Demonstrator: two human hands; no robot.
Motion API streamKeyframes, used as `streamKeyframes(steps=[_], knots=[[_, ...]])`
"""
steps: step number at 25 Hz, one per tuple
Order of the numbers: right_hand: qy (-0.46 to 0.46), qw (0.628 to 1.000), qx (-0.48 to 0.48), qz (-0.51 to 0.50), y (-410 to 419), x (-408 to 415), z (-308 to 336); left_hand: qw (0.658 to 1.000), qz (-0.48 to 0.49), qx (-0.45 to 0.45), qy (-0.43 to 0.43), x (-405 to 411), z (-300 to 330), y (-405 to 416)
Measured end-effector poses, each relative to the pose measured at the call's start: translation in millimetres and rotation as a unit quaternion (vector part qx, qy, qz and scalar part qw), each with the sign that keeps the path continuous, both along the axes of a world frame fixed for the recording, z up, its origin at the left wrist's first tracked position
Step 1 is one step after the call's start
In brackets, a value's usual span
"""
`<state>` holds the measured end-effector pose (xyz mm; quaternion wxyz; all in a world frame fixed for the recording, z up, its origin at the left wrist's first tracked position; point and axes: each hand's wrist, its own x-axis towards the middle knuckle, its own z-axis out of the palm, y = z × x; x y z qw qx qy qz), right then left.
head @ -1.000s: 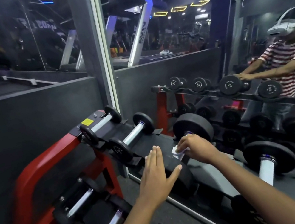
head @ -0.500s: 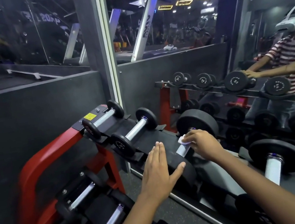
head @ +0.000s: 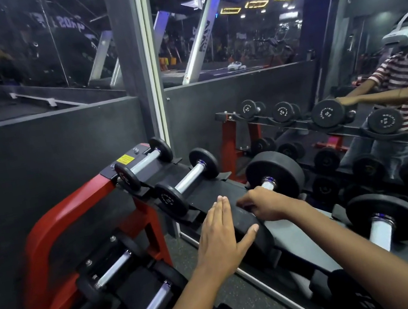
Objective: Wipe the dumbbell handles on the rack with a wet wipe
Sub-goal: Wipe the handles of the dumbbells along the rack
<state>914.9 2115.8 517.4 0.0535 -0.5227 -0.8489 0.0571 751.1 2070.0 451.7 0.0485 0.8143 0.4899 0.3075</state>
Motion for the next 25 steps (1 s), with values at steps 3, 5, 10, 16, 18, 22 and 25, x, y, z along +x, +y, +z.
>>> streamKeyframes(steps=[3,5,10,16,18,22,25], knots=[[-0.039,0.997,-0.064,-0.005,16,1,7,1.0,-0.001,-0.007,0.002,-1,0,0],[-0.102,0.993,-0.064,-0.009,29,8,6,1.0,-0.003,-0.012,0.0,-1,0,0],[-0.247,0.967,0.024,-0.048,45,15,-3,1.0,0.0,-0.009,0.004,-1,-1,0],[-0.29,0.952,0.079,-0.053,44,18,-6,1.0,0.002,-0.004,0.009,-1,0,0],[-0.23,0.971,0.048,-0.047,40,14,-6,1.0,0.004,-0.007,0.011,-1,-1,0],[-0.061,0.998,0.005,0.0,19,6,-7,1.0,0.0,-0.008,0.011,-1,-1,0],[0.085,0.996,0.0,-0.004,4,5,-10,1.0,0.0,-0.013,0.013,-2,1,-1]])
